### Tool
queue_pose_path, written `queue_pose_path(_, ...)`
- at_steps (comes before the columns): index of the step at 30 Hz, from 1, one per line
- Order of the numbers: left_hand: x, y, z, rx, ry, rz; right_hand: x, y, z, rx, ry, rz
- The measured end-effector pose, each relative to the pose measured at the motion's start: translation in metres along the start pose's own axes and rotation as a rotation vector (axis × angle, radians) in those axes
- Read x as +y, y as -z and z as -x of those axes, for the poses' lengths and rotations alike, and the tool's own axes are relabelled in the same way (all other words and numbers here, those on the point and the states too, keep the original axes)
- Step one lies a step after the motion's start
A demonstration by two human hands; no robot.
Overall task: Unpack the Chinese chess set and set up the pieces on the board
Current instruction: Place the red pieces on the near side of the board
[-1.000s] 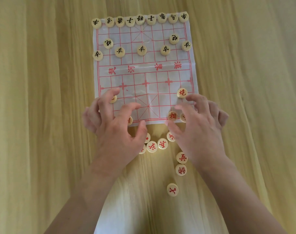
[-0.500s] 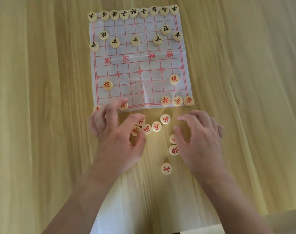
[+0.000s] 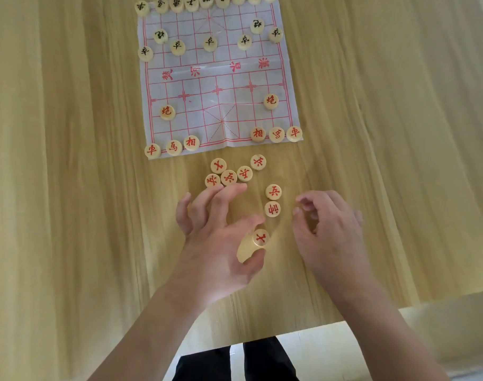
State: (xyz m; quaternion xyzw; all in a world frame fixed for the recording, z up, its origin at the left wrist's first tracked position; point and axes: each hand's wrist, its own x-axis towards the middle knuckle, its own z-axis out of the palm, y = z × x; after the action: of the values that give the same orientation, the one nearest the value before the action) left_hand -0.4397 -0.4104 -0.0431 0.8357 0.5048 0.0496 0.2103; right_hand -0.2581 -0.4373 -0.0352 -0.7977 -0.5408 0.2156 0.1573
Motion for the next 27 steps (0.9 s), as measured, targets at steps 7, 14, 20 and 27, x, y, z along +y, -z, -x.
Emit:
queue_pose_path(7, -0.003, -0.006, 0.0, 0.119, -0.058, 0.015, 0.001, 0.004, -0.001, -0.003, 0.007, 0.005)
queue_pose_path(14, -0.029, 0.015, -0.005, 0.342, 0.113, -0.044, -0.022, 0.0, -0.014, 0.011, 0.078, 0.032)
queue_pose_path(20, -0.047, 0.029, -0.01, 0.431, 0.21, -0.085, -0.054, -0.016, -0.035, 0.003, 0.222, 0.108)
queue_pose_path(27, -0.062, 0.036, -0.02, 0.465, 0.246, -0.071, -0.076, -0.034, -0.057, -0.025, 0.266, 0.23)
